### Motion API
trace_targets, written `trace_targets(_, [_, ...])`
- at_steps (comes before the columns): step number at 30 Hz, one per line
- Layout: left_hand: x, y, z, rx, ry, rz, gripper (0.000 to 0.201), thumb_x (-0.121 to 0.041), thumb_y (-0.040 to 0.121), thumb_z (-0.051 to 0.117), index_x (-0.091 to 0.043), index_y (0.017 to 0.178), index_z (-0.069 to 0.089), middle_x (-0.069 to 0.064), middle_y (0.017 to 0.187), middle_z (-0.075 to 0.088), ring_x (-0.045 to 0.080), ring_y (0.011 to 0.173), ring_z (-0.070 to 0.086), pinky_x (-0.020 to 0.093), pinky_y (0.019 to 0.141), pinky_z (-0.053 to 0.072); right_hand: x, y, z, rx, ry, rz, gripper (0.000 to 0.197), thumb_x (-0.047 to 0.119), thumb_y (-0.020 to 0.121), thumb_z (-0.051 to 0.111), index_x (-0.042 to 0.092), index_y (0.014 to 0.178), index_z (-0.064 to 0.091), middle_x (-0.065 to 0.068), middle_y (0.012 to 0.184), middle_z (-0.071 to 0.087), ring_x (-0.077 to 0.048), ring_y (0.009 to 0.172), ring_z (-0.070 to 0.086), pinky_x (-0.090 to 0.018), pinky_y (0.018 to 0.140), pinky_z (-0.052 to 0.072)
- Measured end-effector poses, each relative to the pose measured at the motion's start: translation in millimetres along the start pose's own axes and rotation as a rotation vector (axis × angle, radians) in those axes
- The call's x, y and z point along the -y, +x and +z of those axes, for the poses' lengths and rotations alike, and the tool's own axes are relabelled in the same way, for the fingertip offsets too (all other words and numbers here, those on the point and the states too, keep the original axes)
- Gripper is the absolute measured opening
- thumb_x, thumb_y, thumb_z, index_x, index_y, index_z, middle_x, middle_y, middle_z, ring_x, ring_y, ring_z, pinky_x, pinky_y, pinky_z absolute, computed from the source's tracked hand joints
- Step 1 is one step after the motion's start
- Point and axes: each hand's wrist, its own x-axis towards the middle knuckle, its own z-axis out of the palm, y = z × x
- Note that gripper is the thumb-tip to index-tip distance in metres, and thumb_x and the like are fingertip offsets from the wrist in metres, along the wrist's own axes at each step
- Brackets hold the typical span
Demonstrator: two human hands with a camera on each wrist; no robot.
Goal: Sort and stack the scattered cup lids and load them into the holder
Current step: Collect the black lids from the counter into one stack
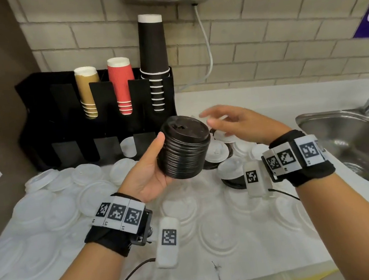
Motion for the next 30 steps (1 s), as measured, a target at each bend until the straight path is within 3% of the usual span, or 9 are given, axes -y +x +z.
trace_targets(2, [-6,0,-5,0.002,-0.010,0.013,0.056,-0.048,0.085,0.050,-0.016,0.130,0.059,0.011,0.132,0.062,0.025,0.121,0.060,0.035,0.084,0.057,-18,6,0,0.098,-0.345,0.180,0.039,0.050,0.085,0.063,0.020,0.110,0.059,0.001,0.112,0.061,-0.013,0.099,0.058,-0.019,0.079,0.044])
trace_targets(5, [-15,-2,-10,0.013,-0.017,0.040,0.050,-0.047,0.086,0.048,-0.017,0.123,0.064,0.010,0.129,0.064,0.024,0.117,0.062,0.034,0.080,0.057,-44,9,12,0.270,-0.671,0.420,0.065,0.060,0.069,0.075,0.021,0.110,0.043,0.004,0.109,0.052,-0.018,0.097,0.051,-0.028,0.076,0.040])
trace_targets(9, [-23,-3,-16,0.009,-0.002,0.046,0.058,-0.048,0.087,0.047,-0.015,0.133,0.055,0.011,0.134,0.060,0.025,0.122,0.059,0.034,0.084,0.057,-60,11,27,0.307,-0.736,0.469,0.089,0.058,0.062,0.078,0.020,0.129,0.034,0.005,0.113,0.053,-0.020,0.102,0.053,-0.033,0.084,0.047])
trace_targets(12, [-28,-4,-21,0.020,-0.009,0.044,0.055,-0.048,0.087,0.047,-0.015,0.130,0.058,0.012,0.133,0.061,0.025,0.121,0.059,0.034,0.083,0.057,-60,13,27,0.294,-0.747,0.444,0.078,0.045,0.067,0.077,0.021,0.126,0.031,0.009,0.084,0.051,-0.014,0.078,0.053,-0.029,0.069,0.044])
trace_targets(14, [-30,-4,-25,0.035,-0.015,0.051,0.050,-0.048,0.088,0.047,-0.017,0.123,0.066,0.012,0.132,0.061,0.025,0.121,0.060,0.034,0.083,0.057,-55,12,23,0.300,-0.709,0.454,0.076,0.043,0.063,0.075,0.028,0.120,0.029,0.005,0.080,0.053,-0.013,0.072,0.054,-0.027,0.062,0.045])
trace_targets(16, [-32,-3,-28,0.049,-0.024,0.060,0.047,-0.048,0.088,0.048,-0.019,0.118,0.070,0.012,0.133,0.061,0.025,0.122,0.059,0.035,0.084,0.056,-48,14,24,0.313,-0.635,0.431,0.073,0.045,0.059,0.076,0.033,0.113,0.027,0.000,0.087,0.058,-0.017,0.073,0.058,-0.029,0.060,0.049])
trace_targets(21, [-34,-5,-32,0.087,-0.012,0.059,0.047,-0.050,0.087,0.051,-0.020,0.118,0.071,0.011,0.133,0.061,0.025,0.123,0.058,0.035,0.087,0.055,-40,26,38,0.256,-0.553,0.305,0.068,0.045,0.074,0.076,0.024,0.123,0.034,-0.007,0.114,0.057,-0.023,0.097,0.058,-0.037,0.086,0.051])
trace_targets(26, [-32,-6,-35,0.079,-0.002,0.037,0.047,-0.049,0.087,0.051,-0.020,0.117,0.072,0.011,0.132,0.061,0.026,0.123,0.058,0.037,0.089,0.055,-52,19,21,0.368,-0.807,0.539,0.095,0.054,0.060,0.083,0.023,0.137,0.035,-0.002,0.133,0.051,-0.022,0.113,0.051,-0.032,0.083,0.043])
trace_targets(30, [-32,-6,-35,0.066,-0.004,0.023,0.047,-0.049,0.084,0.055,-0.019,0.116,0.072,0.012,0.132,0.062,0.026,0.122,0.059,0.036,0.087,0.056,-66,14,24,0.447,-0.918,0.645,0.101,0.057,0.060,0.082,0.032,0.144,0.031,-0.001,0.141,0.045,-0.028,0.132,0.039,-0.044,0.104,0.037])
